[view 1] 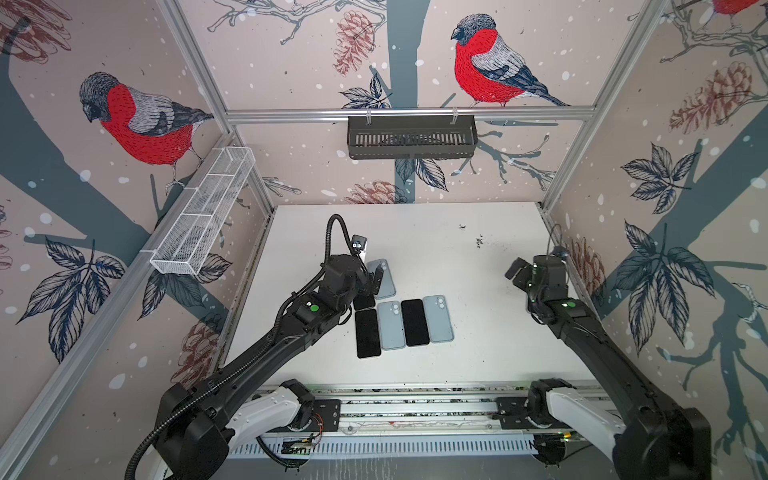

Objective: Take the phone out of the phone case
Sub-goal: 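Retract the left gripper while the right moves to the black phone by the wall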

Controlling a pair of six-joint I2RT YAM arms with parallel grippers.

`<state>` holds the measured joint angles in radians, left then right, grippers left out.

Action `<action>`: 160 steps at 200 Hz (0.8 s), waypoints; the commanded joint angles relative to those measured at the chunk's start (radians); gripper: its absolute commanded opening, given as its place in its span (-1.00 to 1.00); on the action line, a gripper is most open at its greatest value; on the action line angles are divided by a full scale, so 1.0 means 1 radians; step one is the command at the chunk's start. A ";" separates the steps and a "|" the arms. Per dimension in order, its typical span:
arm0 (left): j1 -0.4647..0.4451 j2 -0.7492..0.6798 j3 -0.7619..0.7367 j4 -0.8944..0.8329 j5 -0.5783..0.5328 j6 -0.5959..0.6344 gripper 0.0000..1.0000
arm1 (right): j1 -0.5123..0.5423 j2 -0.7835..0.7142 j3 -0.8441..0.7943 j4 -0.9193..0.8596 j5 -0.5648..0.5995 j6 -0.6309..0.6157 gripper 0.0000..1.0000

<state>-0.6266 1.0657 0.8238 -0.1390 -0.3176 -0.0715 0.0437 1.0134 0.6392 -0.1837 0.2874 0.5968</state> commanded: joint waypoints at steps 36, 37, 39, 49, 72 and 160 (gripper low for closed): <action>0.001 -0.008 0.007 0.031 0.027 -0.027 0.98 | -0.211 0.163 -0.031 -0.025 -0.078 -0.122 0.99; 0.001 -0.007 0.007 0.030 0.027 -0.027 0.98 | -0.213 0.165 -0.031 -0.024 -0.077 -0.124 0.99; 0.002 -0.007 0.007 0.029 0.027 -0.027 0.98 | -0.216 0.170 -0.033 -0.020 -0.077 -0.128 0.99; 0.000 -0.006 0.005 0.029 0.026 -0.027 0.98 | -0.230 0.196 -0.039 -0.002 -0.080 -0.147 0.99; 0.000 -0.006 0.005 0.027 0.015 -0.027 0.98 | -0.256 0.235 -0.037 0.022 -0.140 -0.161 0.99; -0.007 -0.019 -0.001 0.037 0.047 -0.027 0.98 | -0.262 0.366 -0.010 0.044 -0.215 -0.204 0.99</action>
<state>-0.6285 1.0584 0.8242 -0.1390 -0.2913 -0.0971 -0.2222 1.3659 0.6193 -0.1543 0.0872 0.4152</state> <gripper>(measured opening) 0.992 0.996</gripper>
